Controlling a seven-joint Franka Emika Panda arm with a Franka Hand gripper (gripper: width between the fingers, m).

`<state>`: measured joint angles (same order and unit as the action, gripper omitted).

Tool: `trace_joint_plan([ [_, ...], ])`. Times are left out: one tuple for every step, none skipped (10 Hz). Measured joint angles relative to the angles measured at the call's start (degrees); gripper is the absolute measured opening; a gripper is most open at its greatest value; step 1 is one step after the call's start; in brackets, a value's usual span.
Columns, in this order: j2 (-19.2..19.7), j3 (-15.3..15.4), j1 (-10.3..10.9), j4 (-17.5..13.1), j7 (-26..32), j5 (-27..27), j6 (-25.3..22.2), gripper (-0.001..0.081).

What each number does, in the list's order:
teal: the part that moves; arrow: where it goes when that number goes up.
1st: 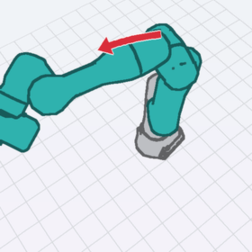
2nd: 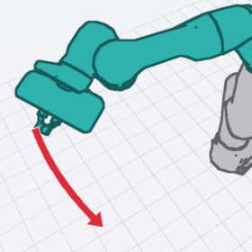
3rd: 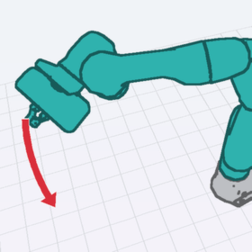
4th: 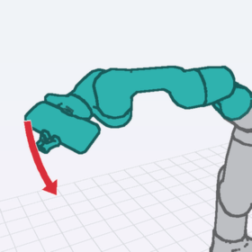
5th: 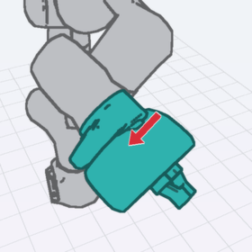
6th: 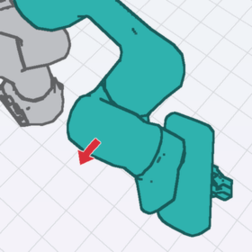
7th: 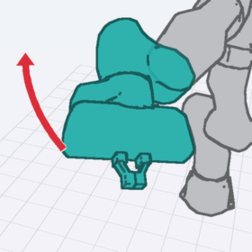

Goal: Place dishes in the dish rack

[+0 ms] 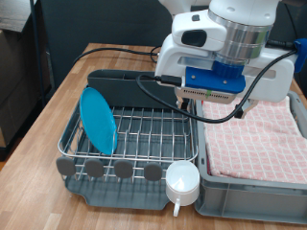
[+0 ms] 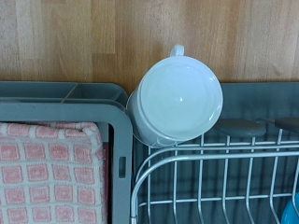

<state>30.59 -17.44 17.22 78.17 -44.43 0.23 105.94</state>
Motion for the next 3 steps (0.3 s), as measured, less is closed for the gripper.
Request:
trace_joint_plan([
  [0.0, 0.0, 0.1, -0.4, -0.1, -0.3, -0.4, 0.0803],
  [0.0, 0.0, 0.2, -0.7, -0.2, -0.3, -1.1, 0.0803],
  [0.0, 0.0, 0.3, -0.9, -0.3, -0.5, -1.3, 0.0803],
])
